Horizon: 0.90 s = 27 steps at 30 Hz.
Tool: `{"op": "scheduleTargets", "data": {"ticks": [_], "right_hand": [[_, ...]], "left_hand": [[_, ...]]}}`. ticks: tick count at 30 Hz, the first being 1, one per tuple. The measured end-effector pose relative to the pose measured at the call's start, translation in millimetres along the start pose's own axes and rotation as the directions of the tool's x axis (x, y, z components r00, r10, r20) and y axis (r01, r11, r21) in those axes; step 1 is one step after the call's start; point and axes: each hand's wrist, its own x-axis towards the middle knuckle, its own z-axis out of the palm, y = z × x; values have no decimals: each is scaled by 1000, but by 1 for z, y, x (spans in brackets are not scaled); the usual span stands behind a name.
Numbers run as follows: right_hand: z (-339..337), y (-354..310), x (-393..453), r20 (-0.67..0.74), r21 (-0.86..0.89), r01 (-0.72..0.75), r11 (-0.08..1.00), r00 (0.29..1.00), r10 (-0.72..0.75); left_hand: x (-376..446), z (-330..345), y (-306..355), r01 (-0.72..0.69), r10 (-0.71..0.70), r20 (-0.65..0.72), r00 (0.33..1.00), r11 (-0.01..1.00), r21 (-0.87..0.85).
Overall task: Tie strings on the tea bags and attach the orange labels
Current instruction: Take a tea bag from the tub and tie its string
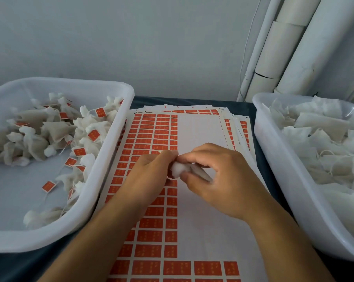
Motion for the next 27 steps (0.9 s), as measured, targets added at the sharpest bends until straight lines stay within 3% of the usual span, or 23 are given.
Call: {"op": "scheduleTargets", "data": {"ticks": [10,15,19,27], "right_hand": [[3,-2,1,-47,-118,49,992,997,-55],[-1,-1,3,-166,-21,38,999,985,-41],[-7,2,3,-229,134,-14,991,972,45],[-5,-2,6,-228,341,-86,936,958,171]], "left_hand": [[-4,0,4,41,-41,-8,999,999,24],[-2,-7,4,-52,68,189,980,995,-85],[-6,-7,7,-243,257,324,910,966,-84],[-14,6,13,-359,374,57,926,917,-175]]}}
